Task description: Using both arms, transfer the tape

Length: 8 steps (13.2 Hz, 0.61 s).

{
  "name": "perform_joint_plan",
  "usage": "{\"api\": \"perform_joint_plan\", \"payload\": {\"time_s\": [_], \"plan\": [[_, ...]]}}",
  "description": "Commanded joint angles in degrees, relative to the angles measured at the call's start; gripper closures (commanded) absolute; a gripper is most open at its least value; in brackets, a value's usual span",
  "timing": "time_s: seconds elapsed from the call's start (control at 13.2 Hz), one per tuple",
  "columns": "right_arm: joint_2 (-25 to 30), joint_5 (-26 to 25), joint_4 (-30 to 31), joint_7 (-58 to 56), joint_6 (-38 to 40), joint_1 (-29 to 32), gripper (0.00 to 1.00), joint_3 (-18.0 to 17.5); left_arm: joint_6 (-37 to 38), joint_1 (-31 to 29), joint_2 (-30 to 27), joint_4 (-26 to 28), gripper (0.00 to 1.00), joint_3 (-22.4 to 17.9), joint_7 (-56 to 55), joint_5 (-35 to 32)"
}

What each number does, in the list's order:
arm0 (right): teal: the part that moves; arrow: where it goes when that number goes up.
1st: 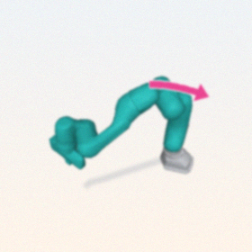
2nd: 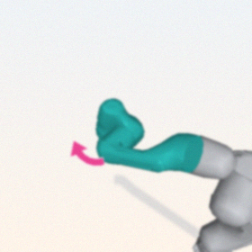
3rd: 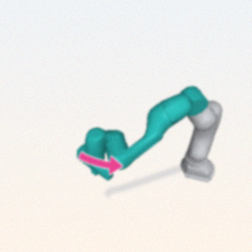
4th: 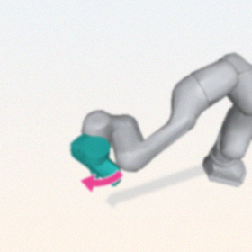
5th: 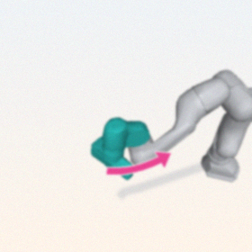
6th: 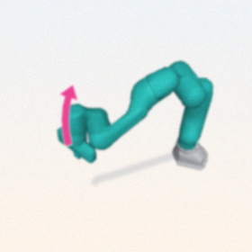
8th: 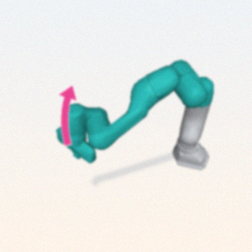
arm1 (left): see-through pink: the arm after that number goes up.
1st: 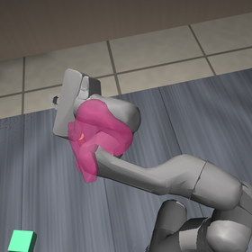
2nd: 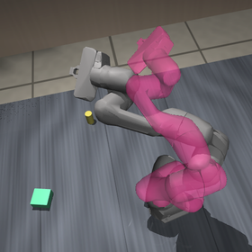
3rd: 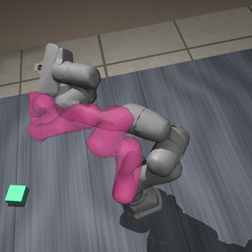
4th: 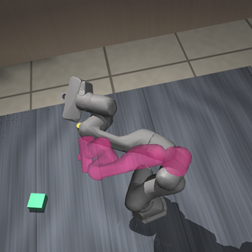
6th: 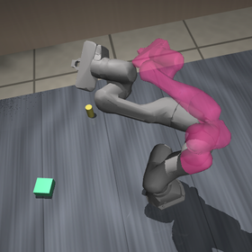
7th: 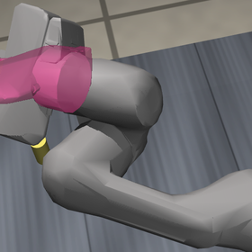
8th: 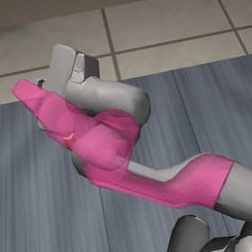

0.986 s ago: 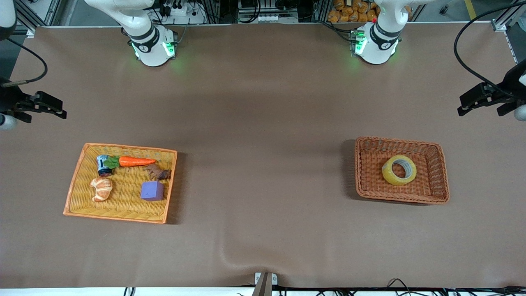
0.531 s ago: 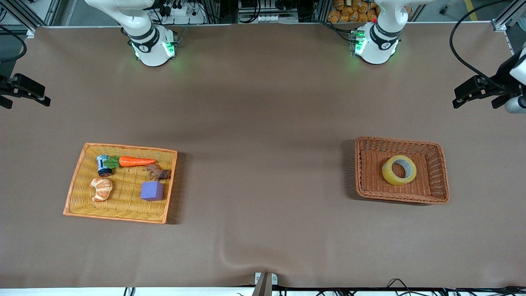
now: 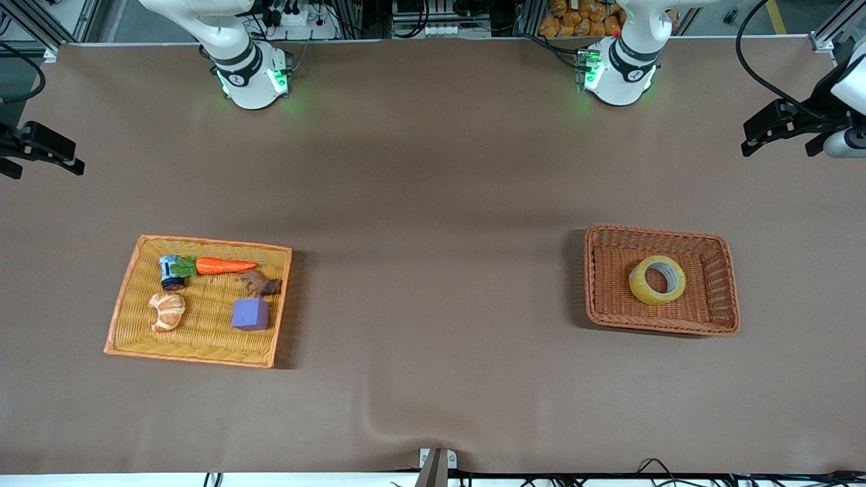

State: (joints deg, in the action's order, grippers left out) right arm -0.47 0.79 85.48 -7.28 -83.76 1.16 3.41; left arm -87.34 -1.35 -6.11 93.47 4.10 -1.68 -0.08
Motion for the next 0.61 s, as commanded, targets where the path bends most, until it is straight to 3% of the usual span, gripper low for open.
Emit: {"api": "perform_joint_plan", "payload": {"time_s": [0.0, 0.53], "plan": [[-0.32, 0.7, -0.76, 0.43, 0.8, -2.03, 0.0, 2.55, 0.68, 1.78, -0.67, -0.82, 0.0, -1.63, 0.36, 0.43], [-0.32, 0.79, -0.67, 0.86, 0.53, -2.48, 0.0, 2.56, 1.91, 2.14, -0.14, -2.06, 0.0, -2.87, -1.49, 1.49]]}}
